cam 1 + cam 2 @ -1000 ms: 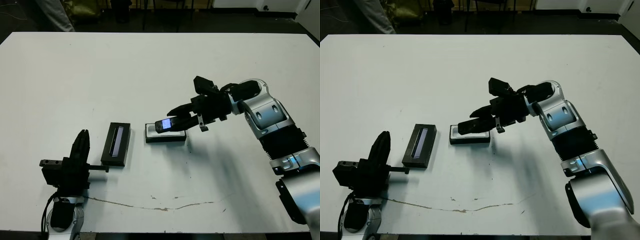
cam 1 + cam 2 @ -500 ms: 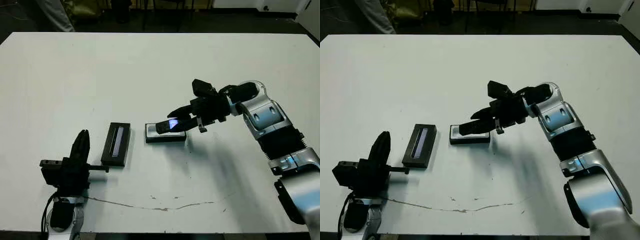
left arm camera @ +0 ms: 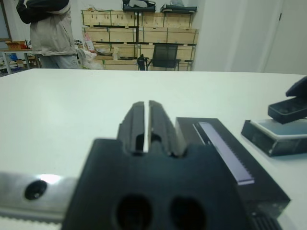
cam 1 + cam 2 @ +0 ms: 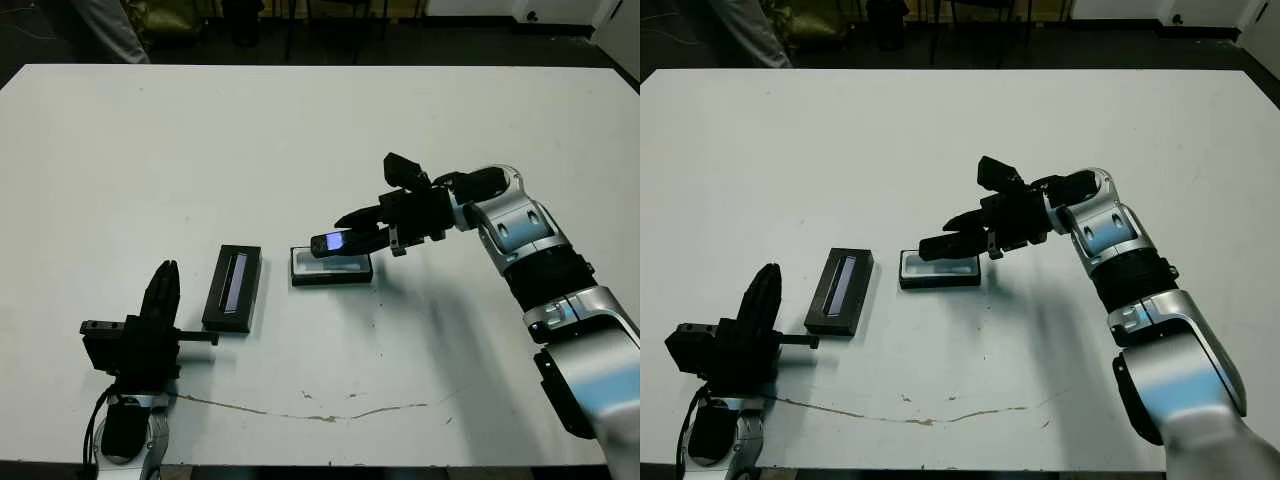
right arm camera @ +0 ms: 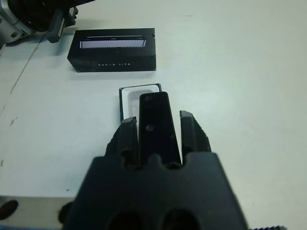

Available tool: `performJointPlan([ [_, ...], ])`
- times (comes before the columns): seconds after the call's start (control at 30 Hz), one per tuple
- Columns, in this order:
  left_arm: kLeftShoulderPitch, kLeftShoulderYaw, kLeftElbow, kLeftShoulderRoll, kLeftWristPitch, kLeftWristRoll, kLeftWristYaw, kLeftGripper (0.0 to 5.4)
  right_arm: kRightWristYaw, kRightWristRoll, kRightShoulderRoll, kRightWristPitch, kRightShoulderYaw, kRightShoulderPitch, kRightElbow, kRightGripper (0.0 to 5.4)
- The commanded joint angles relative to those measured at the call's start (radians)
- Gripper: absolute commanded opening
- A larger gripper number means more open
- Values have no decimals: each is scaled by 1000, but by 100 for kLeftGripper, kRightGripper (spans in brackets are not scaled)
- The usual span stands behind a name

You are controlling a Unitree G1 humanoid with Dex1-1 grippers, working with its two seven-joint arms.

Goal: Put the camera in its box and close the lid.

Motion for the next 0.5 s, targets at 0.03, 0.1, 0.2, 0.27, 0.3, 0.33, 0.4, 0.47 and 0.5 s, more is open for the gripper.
performJointPlan([
  [0.03, 51, -6, 42, -8, 53, 10, 9, 0, 4, -18, 4, -10, 6, -4, 2, 86],
  [0.1, 52, -6, 45, -7, 48, 11, 8, 0, 7, -23, 7, -9, 11, -2, 0, 86],
  [0.2, 49, -4, 58, -6, 31, 15, 7, 0, 12, -27, 12, 8, 17, 4, -3, 86],
  [0.27, 48, -4, 63, -7, 27, 15, 7, 0, 17, -25, 18, 13, 17, 10, -3, 86],
  [0.3, 47, -4, 66, -7, 25, 12, 5, 0, 18, -25, 19, 16, 18, 13, -6, 86],
  [0.33, 47, -4, 67, -7, 26, 8, 3, 0, 18, -27, 20, 18, 20, 15, -11, 86],
  [0.4, 49, -5, 64, -11, 34, 0, 2, 0, 16, -30, 18, 30, 25, 18, -22, 86],
  [0.47, 51, -6, 60, -11, 37, 4, 5, 0, 15, -30, 17, 44, 28, 19, -28, 86],
  [0.5, 52, -6, 60, -11, 36, 5, 6, 0, 14, -30, 15, 38, 29, 21, -29, 86],
])
